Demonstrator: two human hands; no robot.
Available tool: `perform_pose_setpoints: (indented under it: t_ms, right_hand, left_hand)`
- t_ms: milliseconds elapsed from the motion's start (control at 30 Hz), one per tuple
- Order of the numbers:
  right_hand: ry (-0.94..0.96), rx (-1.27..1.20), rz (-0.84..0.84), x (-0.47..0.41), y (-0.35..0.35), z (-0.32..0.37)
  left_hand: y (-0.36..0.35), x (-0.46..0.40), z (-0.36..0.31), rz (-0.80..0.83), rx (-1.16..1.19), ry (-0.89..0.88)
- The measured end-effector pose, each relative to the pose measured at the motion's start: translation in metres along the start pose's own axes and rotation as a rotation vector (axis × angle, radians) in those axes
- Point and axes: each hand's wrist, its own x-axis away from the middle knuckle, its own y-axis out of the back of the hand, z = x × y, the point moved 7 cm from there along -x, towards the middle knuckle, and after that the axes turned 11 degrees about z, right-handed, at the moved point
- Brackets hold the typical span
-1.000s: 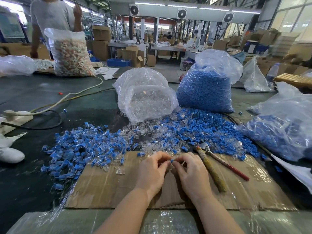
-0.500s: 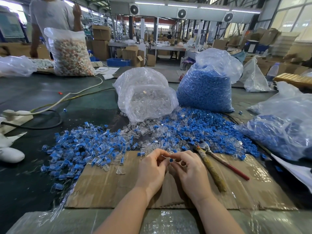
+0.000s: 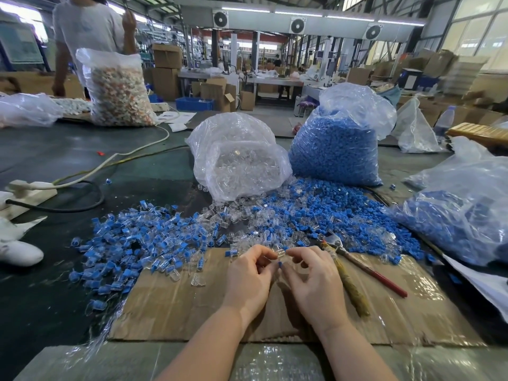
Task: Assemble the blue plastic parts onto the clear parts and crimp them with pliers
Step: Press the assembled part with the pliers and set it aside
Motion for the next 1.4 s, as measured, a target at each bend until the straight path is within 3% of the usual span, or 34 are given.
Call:
perform_pose_setpoints:
  t_ms: [167,267,367,433,567,733,867,1000,1100,1400]
  right_hand:
    - [-0.301,0.319,-0.089,0.002,0.021,-0.020]
    - [-0.679,0.585,0.154,0.005,0.030,-0.055]
    - [-0.886,0.586,0.358,0.016,0.034,-0.081]
    - [-0.904,0.589,0.388,0.019,0.035,-0.085]
    - [-0.747,0.701,0.316,0.012,0.038,-0.071]
    - [-0.645,0.757,0.354,0.006,0.040,-0.062]
    - [-0.588,0.589,0.391,-0.001,0.040,-0.061]
    - [-0.465,-0.007,0.467,-0.002,0.034,-0.037]
    - [-0.505,-0.346,0.566,0.004,0.028,-0.014]
    - [-0.634,-0.517,0.728,0.012,0.015,-0.002]
  left_hand:
    - [0.000,0.002,-0.001,0.019,-0.003,0.002]
    - [0.000,0.002,-0.002,0.030,-0.003,0.001]
    - [-0.001,0.002,-0.003,0.036,-0.007,0.000]
    - [0.000,0.002,-0.003,0.032,-0.008,-0.004]
    - [0.001,0.002,-0.001,0.028,-0.004,0.004]
    - [0.003,0.001,0.000,0.017,0.007,0.024]
    - [0.005,-0.001,0.003,-0.006,0.036,0.050]
    - [0.009,-0.006,0.009,-0.034,0.290,0.164]
    - [0.012,-0.010,0.013,-0.060,0.507,0.269]
    - [0.030,-0.016,0.012,-0.168,0.471,0.306]
